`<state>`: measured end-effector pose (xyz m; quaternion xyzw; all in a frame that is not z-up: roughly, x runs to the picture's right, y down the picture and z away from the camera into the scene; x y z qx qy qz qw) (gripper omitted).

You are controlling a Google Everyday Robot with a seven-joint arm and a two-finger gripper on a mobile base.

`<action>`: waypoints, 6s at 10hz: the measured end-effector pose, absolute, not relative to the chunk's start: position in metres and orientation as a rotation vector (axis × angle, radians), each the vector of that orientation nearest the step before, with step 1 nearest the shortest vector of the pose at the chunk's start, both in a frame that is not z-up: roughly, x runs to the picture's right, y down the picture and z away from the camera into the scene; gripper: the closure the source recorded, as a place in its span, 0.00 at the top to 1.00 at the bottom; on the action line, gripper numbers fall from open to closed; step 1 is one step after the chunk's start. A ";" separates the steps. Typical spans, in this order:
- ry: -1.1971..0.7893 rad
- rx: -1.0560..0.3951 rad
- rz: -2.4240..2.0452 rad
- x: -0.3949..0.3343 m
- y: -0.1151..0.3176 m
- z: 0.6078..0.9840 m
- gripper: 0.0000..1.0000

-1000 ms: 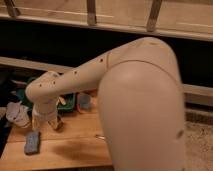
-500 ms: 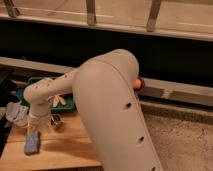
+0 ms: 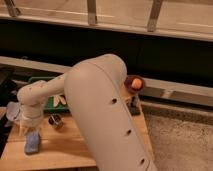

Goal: Place sponge in metal cup

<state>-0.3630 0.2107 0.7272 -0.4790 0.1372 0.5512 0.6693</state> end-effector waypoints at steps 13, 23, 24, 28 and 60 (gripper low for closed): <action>0.364 -1.119 1.252 -0.374 0.233 0.751 0.61; 0.381 -1.150 1.269 -0.376 0.259 0.772 0.14; 0.372 -1.140 1.265 -0.377 0.257 0.770 0.13; 0.291 -1.092 1.265 -0.376 0.231 0.744 0.13; 0.231 -1.103 1.610 -0.246 0.121 0.756 0.78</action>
